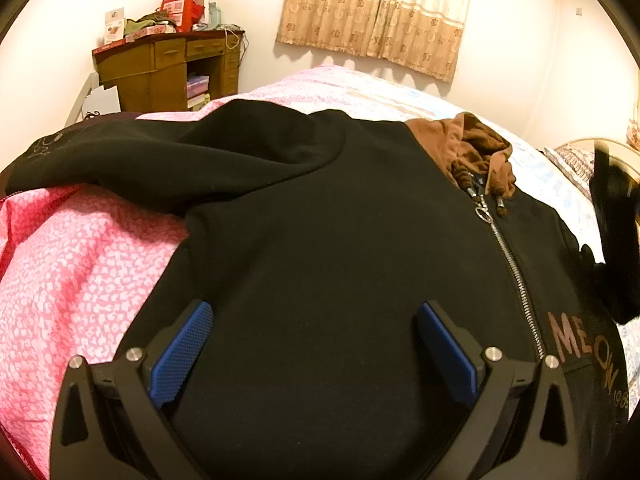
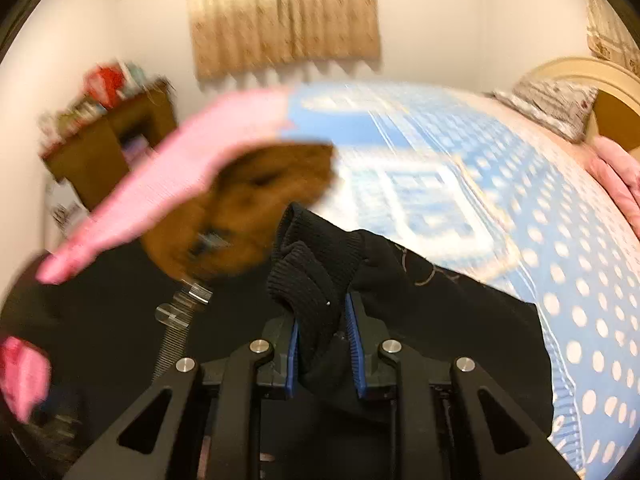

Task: Fold large clothes
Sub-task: 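Fold the held sleeve across the hoodie front toward the left gripper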

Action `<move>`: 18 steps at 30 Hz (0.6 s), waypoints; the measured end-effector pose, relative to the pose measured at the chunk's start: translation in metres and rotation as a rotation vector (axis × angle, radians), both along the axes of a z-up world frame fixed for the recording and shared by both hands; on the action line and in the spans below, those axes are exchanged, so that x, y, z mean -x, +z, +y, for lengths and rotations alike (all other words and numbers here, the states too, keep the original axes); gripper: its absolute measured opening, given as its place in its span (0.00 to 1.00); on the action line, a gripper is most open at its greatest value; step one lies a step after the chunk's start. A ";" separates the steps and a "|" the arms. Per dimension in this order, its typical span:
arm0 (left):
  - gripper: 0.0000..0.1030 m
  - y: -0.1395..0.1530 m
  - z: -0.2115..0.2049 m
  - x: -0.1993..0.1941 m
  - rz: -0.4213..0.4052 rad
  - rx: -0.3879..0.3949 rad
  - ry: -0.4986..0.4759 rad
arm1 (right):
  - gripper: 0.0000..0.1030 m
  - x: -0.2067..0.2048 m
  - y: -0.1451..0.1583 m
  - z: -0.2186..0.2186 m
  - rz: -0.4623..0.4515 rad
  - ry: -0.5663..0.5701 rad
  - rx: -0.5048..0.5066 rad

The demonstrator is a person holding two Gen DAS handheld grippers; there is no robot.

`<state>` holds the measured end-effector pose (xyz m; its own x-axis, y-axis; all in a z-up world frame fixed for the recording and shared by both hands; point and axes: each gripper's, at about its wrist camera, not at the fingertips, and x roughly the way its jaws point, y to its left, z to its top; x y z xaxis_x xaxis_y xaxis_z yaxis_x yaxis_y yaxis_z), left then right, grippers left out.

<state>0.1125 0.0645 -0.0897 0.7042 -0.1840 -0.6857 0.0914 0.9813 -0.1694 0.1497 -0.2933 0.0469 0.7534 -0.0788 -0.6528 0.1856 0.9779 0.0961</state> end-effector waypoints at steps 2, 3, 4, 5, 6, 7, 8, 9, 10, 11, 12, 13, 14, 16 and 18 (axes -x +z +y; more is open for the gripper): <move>1.00 0.000 0.000 0.000 -0.001 0.002 0.000 | 0.21 -0.004 0.012 0.030 -0.024 0.067 -0.021; 1.00 0.000 0.001 0.000 -0.001 0.004 0.000 | 0.21 -0.008 0.013 0.048 -0.031 0.114 -0.044; 1.00 0.001 0.000 0.000 -0.001 0.004 0.000 | 0.21 -0.013 0.011 0.063 -0.035 0.155 -0.063; 1.00 0.001 0.000 0.000 0.000 0.004 0.000 | 0.21 -0.018 0.005 0.084 -0.035 0.212 -0.083; 1.00 0.001 0.000 0.000 -0.001 0.004 0.000 | 0.21 -0.023 -0.003 0.101 -0.031 0.258 -0.097; 1.00 0.001 0.001 0.000 -0.001 0.005 0.000 | 0.21 -0.028 -0.012 0.119 -0.022 0.303 -0.118; 1.00 0.001 0.001 0.000 -0.002 0.008 -0.001 | 0.21 -0.032 -0.021 0.134 -0.009 0.339 -0.142; 1.00 0.001 0.001 0.000 -0.002 0.010 -0.001 | 0.21 -0.039 -0.035 0.152 0.016 0.387 -0.175; 1.00 0.001 0.002 0.001 -0.004 0.013 -0.001 | 0.22 -0.045 -0.047 0.165 0.035 0.419 -0.194; 1.00 0.001 0.002 0.001 -0.005 0.015 -0.001 | 0.25 -0.051 -0.060 0.177 0.055 0.451 -0.214; 1.00 0.001 0.003 0.001 -0.007 0.019 -0.002 | 0.27 -0.056 -0.077 0.185 0.089 0.479 -0.251; 0.99 0.001 0.004 0.002 -0.007 0.018 0.004 | 0.34 -0.064 -0.094 0.188 0.124 0.494 -0.297; 0.99 0.000 0.006 0.000 0.004 0.016 0.025 | 0.42 -0.072 -0.109 0.187 0.149 0.513 -0.349; 0.99 0.001 0.011 0.001 -0.006 0.052 0.024 | 0.55 -0.080 -0.119 0.171 0.122 0.532 -0.488; 1.00 0.001 0.011 0.002 -0.014 0.059 0.012 | 0.66 -0.089 -0.121 0.157 0.143 0.554 -0.640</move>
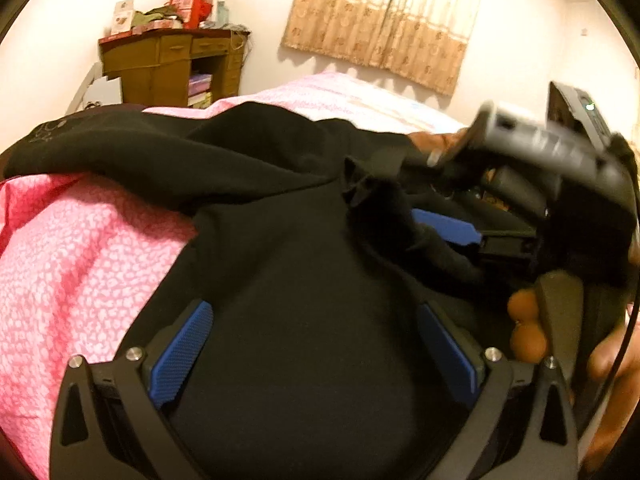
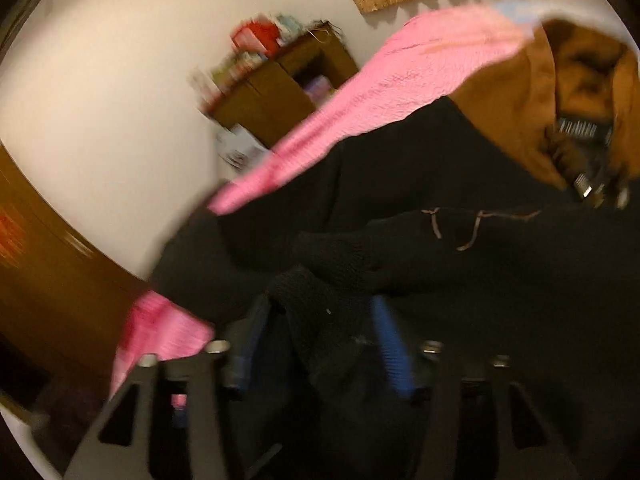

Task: Fold large clothes
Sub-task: 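Fold the held sleeve across the hoodie front toward the left gripper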

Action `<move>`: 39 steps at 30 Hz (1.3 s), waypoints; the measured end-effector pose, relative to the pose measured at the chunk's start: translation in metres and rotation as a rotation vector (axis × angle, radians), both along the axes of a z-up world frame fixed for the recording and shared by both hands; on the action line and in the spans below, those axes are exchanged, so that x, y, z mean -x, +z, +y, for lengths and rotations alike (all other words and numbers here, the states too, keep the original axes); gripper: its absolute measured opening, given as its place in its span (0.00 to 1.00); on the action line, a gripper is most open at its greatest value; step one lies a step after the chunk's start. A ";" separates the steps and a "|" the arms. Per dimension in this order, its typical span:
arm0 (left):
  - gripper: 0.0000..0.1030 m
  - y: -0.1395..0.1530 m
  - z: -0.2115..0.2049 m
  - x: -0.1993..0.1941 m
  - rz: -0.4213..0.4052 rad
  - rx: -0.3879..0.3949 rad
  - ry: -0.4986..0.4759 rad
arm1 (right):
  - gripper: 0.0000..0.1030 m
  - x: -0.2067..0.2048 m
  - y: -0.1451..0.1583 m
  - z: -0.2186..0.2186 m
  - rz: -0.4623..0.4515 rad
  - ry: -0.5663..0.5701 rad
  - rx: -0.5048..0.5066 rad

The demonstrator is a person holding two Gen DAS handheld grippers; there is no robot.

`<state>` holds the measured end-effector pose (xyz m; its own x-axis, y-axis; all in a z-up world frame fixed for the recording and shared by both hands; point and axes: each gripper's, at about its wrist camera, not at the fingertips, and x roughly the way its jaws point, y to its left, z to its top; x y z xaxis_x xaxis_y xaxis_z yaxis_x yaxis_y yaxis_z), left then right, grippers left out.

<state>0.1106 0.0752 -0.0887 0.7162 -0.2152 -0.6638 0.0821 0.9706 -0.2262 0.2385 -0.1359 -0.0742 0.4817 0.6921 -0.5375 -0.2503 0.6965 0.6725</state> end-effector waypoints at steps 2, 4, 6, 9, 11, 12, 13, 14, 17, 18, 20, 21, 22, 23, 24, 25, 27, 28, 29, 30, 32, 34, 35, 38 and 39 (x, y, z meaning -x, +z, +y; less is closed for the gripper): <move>1.00 0.000 -0.003 -0.001 0.001 -0.013 0.000 | 0.67 -0.002 0.006 -0.001 0.028 0.022 -0.013; 1.00 0.000 -0.002 -0.001 0.002 -0.008 -0.001 | 0.67 0.004 0.023 0.000 -0.003 0.064 -0.034; 1.00 0.000 -0.003 -0.002 0.003 -0.011 0.000 | 0.67 0.021 0.046 -0.009 -0.084 0.046 -0.025; 1.00 -0.001 -0.004 -0.002 0.006 -0.016 0.000 | 0.67 0.055 0.072 -0.031 -0.185 -0.098 0.159; 1.00 0.000 -0.004 -0.001 0.007 -0.015 0.000 | 0.37 0.079 0.082 -0.052 -0.244 -0.205 0.296; 1.00 0.000 -0.004 -0.001 0.008 -0.015 0.000 | 0.27 0.091 0.085 -0.069 -0.255 -0.266 0.370; 1.00 0.000 -0.005 -0.002 0.010 -0.019 0.001 | 0.21 0.099 0.086 -0.086 -0.249 -0.319 0.407; 1.00 0.000 -0.005 -0.002 0.013 -0.024 0.002 | 0.21 0.110 0.084 -0.108 -0.235 -0.389 0.426; 1.00 -0.001 -0.009 -0.003 0.027 -0.058 0.006 | 0.21 0.125 0.064 -0.159 -0.154 -0.466 0.479; 1.00 -0.001 -0.011 -0.004 0.034 -0.074 0.008 | 0.21 0.126 0.051 -0.172 -0.112 -0.480 0.512; 1.00 -0.002 -0.013 -0.004 0.043 -0.102 0.009 | 0.21 0.131 0.023 -0.200 -0.001 -0.525 0.584; 1.00 -0.002 -0.015 -0.003 0.046 -0.116 0.008 | 0.18 0.141 0.011 -0.217 0.033 -0.547 0.598; 1.00 -0.002 -0.016 -0.003 0.047 -0.125 0.006 | 0.13 0.145 0.005 -0.228 0.025 -0.554 0.564; 1.00 -0.002 -0.015 -0.001 0.047 -0.128 0.007 | 0.09 0.152 0.002 -0.236 -0.013 -0.560 0.507; 1.00 -0.002 -0.015 -0.001 0.048 -0.132 0.009 | 0.07 0.158 0.004 -0.247 -0.011 -0.579 0.467; 1.00 -0.002 -0.014 0.000 0.050 -0.136 0.009 | 0.06 0.159 0.003 -0.249 -0.001 -0.588 0.450; 1.00 0.001 -0.014 0.002 0.059 -0.149 0.008 | 0.06 0.155 0.008 -0.246 0.016 -0.597 0.490; 1.00 0.004 -0.014 0.003 0.056 -0.151 0.004 | 0.06 0.155 0.012 -0.242 0.025 -0.617 0.520; 1.00 0.009 -0.014 0.004 0.053 -0.148 -0.009 | 0.07 0.157 0.021 -0.238 0.013 -0.648 0.545; 1.00 0.014 -0.014 0.004 0.052 -0.146 -0.011 | 0.11 0.160 0.031 -0.234 -0.021 -0.667 0.572; 1.00 0.027 -0.015 0.003 0.031 -0.127 -0.004 | 0.11 0.158 0.051 -0.223 -0.109 -0.676 0.596; 1.00 0.043 -0.020 -0.003 -0.002 -0.096 0.005 | 0.11 0.145 0.064 -0.219 -0.150 -0.673 0.583; 1.00 0.050 -0.026 -0.008 -0.008 -0.090 0.001 | 0.11 0.131 0.067 -0.217 -0.138 -0.670 0.568; 1.00 0.062 -0.048 -0.031 -0.009 -0.108 -0.018 | 0.11 0.096 0.058 -0.221 -0.101 -0.665 0.549; 1.00 0.061 -0.052 -0.038 -0.002 -0.125 -0.013 | 0.11 0.083 0.051 -0.224 -0.076 -0.660 0.562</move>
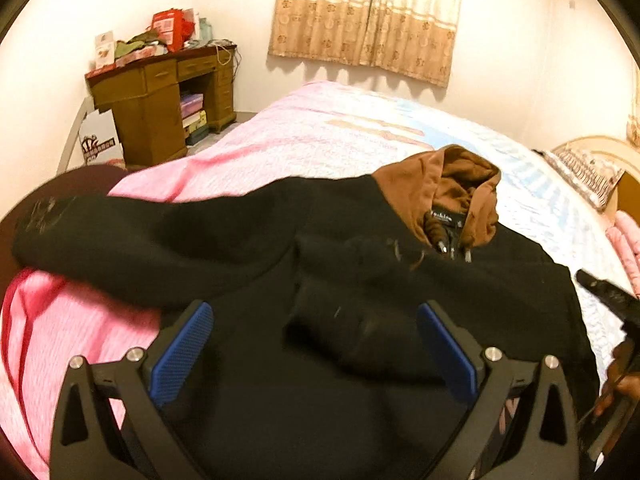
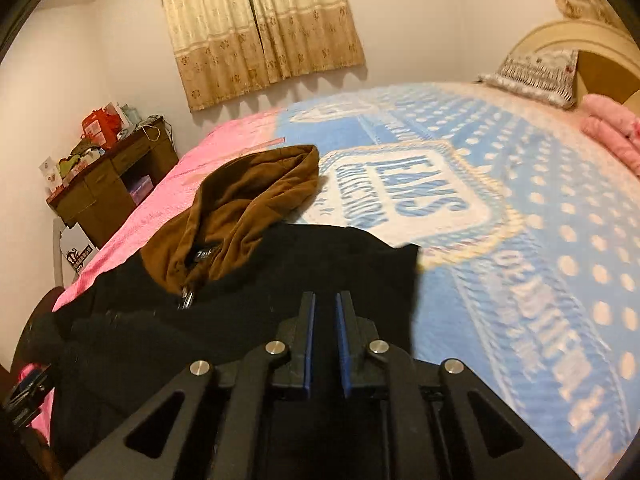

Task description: Fold large clothes

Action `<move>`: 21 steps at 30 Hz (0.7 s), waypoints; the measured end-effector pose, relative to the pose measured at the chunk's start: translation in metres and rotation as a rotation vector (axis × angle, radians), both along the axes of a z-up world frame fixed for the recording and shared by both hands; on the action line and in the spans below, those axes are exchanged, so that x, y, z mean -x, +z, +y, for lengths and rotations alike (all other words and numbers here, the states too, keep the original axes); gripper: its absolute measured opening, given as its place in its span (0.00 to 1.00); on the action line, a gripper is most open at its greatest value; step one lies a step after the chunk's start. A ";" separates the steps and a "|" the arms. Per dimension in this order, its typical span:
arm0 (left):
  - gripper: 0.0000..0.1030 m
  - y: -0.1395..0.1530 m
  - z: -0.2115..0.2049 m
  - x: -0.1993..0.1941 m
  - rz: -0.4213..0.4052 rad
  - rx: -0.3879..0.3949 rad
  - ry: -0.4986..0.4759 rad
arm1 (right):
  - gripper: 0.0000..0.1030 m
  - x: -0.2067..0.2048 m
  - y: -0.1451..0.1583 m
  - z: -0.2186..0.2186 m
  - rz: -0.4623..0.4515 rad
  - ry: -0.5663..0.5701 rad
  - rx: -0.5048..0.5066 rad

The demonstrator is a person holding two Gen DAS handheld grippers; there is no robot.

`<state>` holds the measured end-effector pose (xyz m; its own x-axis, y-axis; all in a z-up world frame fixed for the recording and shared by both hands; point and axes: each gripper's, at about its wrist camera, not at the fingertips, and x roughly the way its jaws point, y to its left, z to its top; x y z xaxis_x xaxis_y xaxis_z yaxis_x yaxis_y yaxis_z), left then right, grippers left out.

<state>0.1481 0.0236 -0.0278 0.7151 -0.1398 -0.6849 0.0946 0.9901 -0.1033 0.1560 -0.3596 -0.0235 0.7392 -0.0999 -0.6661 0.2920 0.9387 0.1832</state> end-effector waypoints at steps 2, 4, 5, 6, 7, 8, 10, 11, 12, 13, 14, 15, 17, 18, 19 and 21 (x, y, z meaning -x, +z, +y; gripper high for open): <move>1.00 -0.009 -0.009 -0.015 0.039 -0.044 0.015 | 0.11 -0.022 -0.025 -0.010 0.073 -0.015 -0.003; 1.00 -0.027 -0.017 -0.027 0.108 -0.114 0.013 | 0.10 -0.032 -0.046 -0.017 0.104 -0.004 -0.003; 1.00 -0.039 -0.021 -0.028 0.148 -0.159 0.013 | 0.10 -0.030 -0.048 -0.023 0.070 -0.006 -0.011; 1.00 -0.052 -0.022 -0.026 0.169 -0.189 0.001 | 0.09 -0.030 -0.049 -0.028 0.067 -0.024 -0.035; 1.00 -0.058 -0.020 -0.020 0.154 -0.189 -0.007 | 0.07 -0.030 -0.049 -0.035 0.064 -0.060 -0.049; 1.00 -0.060 -0.016 -0.010 0.117 -0.166 0.001 | 0.07 -0.032 -0.051 -0.043 0.063 -0.092 -0.061; 1.00 -0.058 -0.014 -0.003 0.124 -0.166 0.003 | 0.07 -0.034 -0.054 -0.053 0.047 -0.109 -0.105; 1.00 -0.059 -0.013 0.001 0.114 -0.168 -0.001 | 0.07 -0.036 -0.055 -0.055 0.045 -0.114 -0.107; 1.00 -0.059 -0.011 0.004 0.102 -0.163 -0.004 | 0.06 -0.038 -0.054 -0.054 0.049 -0.115 -0.095; 1.00 -0.059 -0.009 0.003 0.103 -0.147 -0.003 | 0.06 -0.039 -0.053 -0.051 0.058 -0.115 -0.068; 1.00 -0.059 -0.008 0.000 0.109 -0.139 -0.001 | 0.06 -0.041 -0.052 -0.047 0.067 -0.117 -0.041; 1.00 -0.059 -0.006 -0.004 0.122 -0.122 -0.001 | 0.06 -0.042 -0.051 -0.044 0.077 -0.120 -0.018; 1.00 -0.058 -0.002 -0.009 0.134 -0.093 -0.002 | 0.07 -0.039 -0.046 -0.037 0.102 -0.122 0.020; 1.00 -0.054 0.004 -0.007 0.131 -0.063 -0.007 | 0.07 -0.035 -0.041 -0.034 0.110 -0.134 0.045; 1.00 -0.050 0.006 -0.002 0.118 -0.039 -0.014 | 0.11 -0.025 -0.032 -0.027 0.098 -0.157 0.079; 1.00 -0.039 0.016 0.009 0.081 -0.001 -0.012 | 0.11 0.001 -0.016 -0.010 0.017 -0.121 0.072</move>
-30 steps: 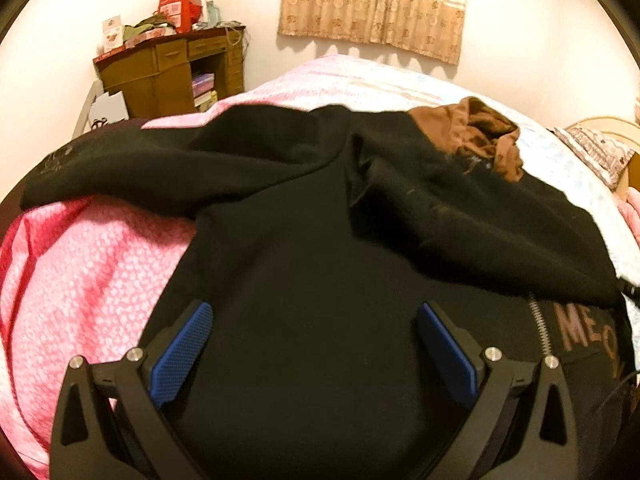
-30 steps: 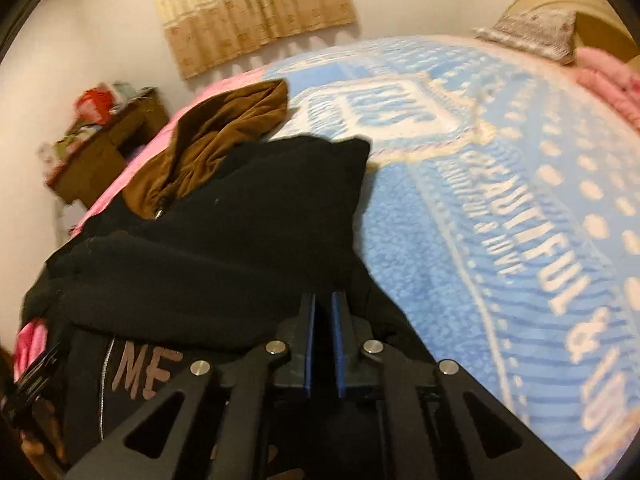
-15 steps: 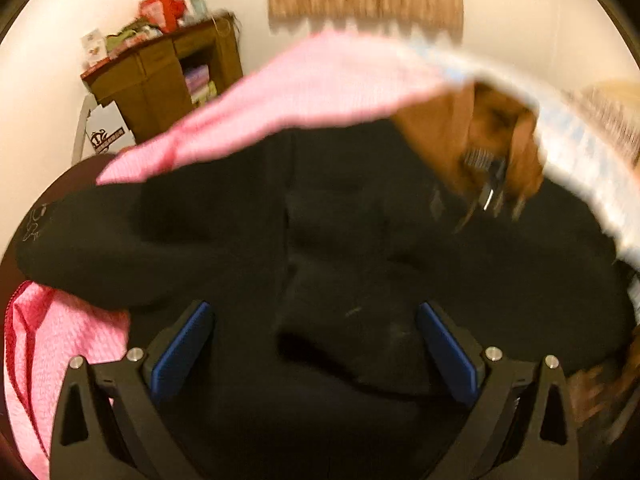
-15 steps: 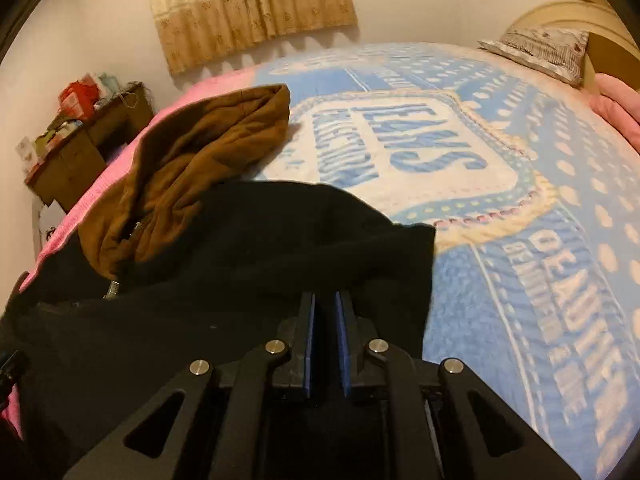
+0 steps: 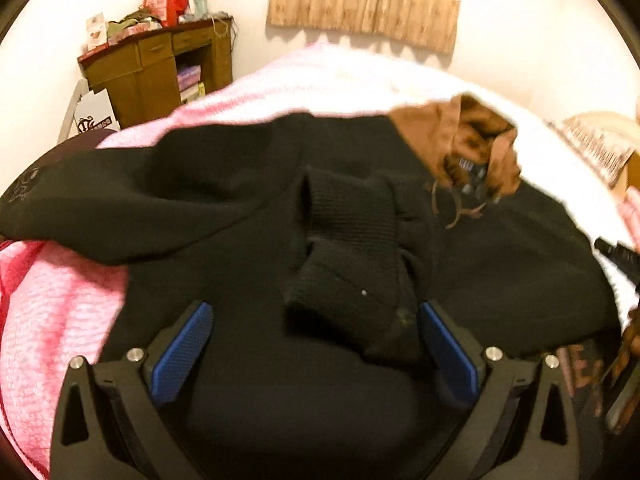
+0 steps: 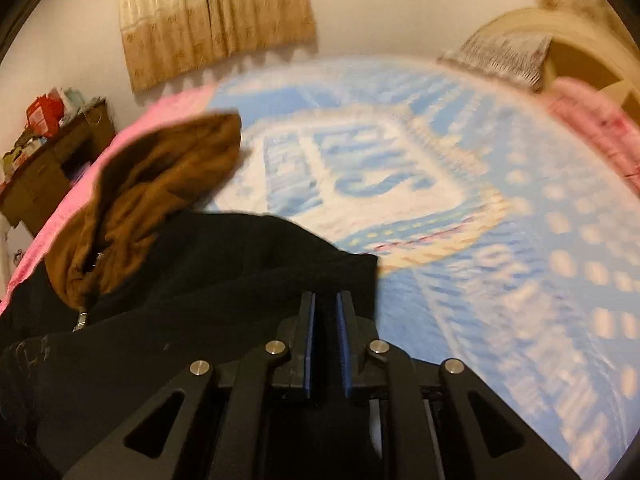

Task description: Fold large clothes

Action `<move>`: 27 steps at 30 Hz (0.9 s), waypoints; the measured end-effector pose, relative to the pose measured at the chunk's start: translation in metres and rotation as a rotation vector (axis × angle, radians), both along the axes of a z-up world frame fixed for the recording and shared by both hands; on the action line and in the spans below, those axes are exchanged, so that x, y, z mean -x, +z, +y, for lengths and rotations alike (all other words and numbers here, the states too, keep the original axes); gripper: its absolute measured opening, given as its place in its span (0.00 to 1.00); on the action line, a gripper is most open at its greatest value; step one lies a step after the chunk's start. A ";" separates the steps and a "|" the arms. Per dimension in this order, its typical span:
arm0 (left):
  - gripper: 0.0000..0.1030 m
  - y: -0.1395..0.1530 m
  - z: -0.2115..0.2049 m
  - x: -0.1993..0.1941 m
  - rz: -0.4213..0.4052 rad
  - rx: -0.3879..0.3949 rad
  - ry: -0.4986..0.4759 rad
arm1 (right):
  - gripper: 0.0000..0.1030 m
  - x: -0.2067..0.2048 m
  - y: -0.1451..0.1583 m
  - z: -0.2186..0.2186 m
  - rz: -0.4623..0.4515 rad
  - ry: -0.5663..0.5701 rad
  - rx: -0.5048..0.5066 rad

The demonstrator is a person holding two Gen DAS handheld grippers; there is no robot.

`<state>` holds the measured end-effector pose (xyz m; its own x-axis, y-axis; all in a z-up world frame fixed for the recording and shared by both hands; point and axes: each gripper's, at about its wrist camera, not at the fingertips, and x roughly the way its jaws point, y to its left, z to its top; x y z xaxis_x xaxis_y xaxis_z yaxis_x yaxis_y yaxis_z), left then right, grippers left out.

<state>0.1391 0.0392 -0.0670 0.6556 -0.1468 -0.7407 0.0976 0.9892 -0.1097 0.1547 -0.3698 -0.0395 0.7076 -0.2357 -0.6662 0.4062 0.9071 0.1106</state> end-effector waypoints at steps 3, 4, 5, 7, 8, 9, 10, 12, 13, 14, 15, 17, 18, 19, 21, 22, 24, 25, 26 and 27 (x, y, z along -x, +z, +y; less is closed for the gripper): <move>1.00 0.018 0.025 0.010 -0.047 0.015 0.046 | 0.11 0.022 0.002 0.025 -0.015 0.115 -0.049; 1.00 0.024 0.037 0.011 -0.059 0.022 0.069 | 0.11 0.026 -0.003 0.031 -0.003 0.152 -0.069; 1.00 0.031 0.052 0.012 -0.071 0.031 0.097 | 0.11 0.027 -0.011 0.035 0.014 0.181 -0.091; 1.00 0.047 0.090 0.012 -0.110 0.052 0.167 | 0.11 0.026 -0.031 0.034 0.051 0.186 -0.116; 1.00 0.055 0.117 0.011 -0.134 0.058 0.221 | 0.11 0.026 -0.035 0.031 0.049 0.187 -0.154; 1.00 0.059 0.135 0.009 -0.146 0.058 0.259 | 0.11 0.028 -0.033 0.025 0.023 0.188 -0.190; 1.00 0.061 0.155 0.006 -0.154 0.052 0.311 | 0.11 0.029 -0.034 0.023 0.015 0.192 -0.211; 1.00 0.063 0.204 -0.005 -0.149 0.029 0.437 | 0.12 0.031 -0.037 0.019 -0.001 0.202 -0.249; 1.00 0.063 0.225 -0.011 -0.145 0.024 0.487 | 0.12 0.031 -0.039 0.019 -0.009 0.204 -0.265; 1.00 0.061 0.246 -0.016 -0.131 0.024 0.544 | 0.12 0.032 -0.041 0.018 -0.012 0.204 -0.275; 1.00 0.057 0.273 -0.024 -0.109 0.049 0.610 | 0.12 0.031 -0.040 0.019 -0.012 0.204 -0.276; 1.00 0.051 0.302 -0.032 -0.076 0.101 0.678 | 0.12 0.032 -0.041 0.021 -0.009 0.203 -0.270; 1.00 0.044 0.316 -0.034 -0.060 0.148 0.704 | 0.12 0.031 -0.041 0.021 -0.007 0.203 -0.267; 1.00 0.040 0.325 -0.039 -0.050 0.188 0.712 | 0.12 0.030 -0.041 0.021 -0.006 0.203 -0.267; 1.00 0.030 0.339 -0.049 -0.023 0.245 0.734 | 0.12 0.030 -0.041 0.020 -0.010 0.203 -0.273; 0.99 0.025 0.342 -0.055 -0.014 0.273 0.728 | 0.12 0.030 -0.040 0.019 -0.012 0.204 -0.279; 0.89 0.015 0.342 -0.063 0.016 0.287 0.726 | 0.12 0.031 -0.041 0.018 -0.018 0.205 -0.292; 0.87 0.010 0.340 -0.069 0.037 0.300 0.720 | 0.12 0.031 -0.041 0.017 -0.020 0.205 -0.298; 0.78 0.005 0.340 -0.073 0.053 0.319 0.716 | 0.12 0.031 -0.041 0.016 -0.022 0.205 -0.302; 0.69 0.001 0.339 -0.075 0.058 0.338 0.711 | 0.12 0.031 -0.042 0.016 -0.024 0.205 -0.307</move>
